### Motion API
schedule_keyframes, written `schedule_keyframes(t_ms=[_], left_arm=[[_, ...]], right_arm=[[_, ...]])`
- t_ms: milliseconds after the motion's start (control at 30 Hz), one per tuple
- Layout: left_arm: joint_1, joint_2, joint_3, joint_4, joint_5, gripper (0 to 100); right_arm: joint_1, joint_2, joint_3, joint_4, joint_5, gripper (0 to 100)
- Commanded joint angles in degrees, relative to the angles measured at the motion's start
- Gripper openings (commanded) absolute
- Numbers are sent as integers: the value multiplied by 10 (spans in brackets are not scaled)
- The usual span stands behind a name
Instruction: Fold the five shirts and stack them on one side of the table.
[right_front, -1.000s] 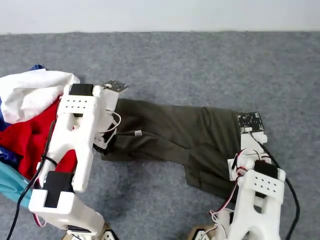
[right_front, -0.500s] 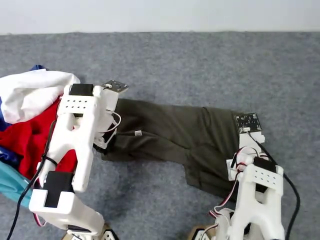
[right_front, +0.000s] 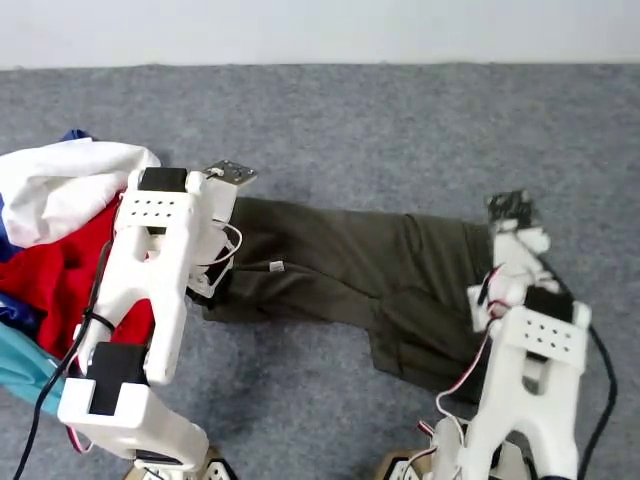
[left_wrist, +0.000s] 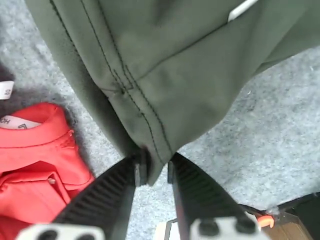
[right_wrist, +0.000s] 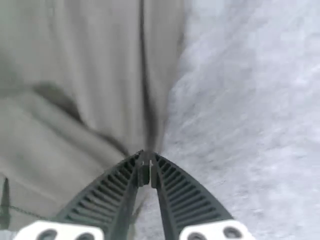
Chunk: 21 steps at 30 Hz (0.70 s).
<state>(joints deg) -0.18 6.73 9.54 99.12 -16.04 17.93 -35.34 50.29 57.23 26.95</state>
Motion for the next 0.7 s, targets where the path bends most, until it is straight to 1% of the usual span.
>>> schedule_keyframes(t_ms=[0,100,167,200,300,367,667], left_arm=[[4,-19,-2,13,-2,87],[4,-19,-2,13,-2,87],[4,-19,-2,13,-2,87],[4,-19,-2,13,-2,87],[4,-19,-2,13,-2,87],[4,-19,-2,13,-2,87],[4,-19,-2,13,-2,87]], right_arm=[[3,0,-96,36,2,10],[3,7,-100,60,2,10],[4,6,-75,80,4,18],[4,3,-59,89,5,32],[7,2,-13,106,5,115],[6,3,10,103,6,152],[5,7,87,25,2,153]])
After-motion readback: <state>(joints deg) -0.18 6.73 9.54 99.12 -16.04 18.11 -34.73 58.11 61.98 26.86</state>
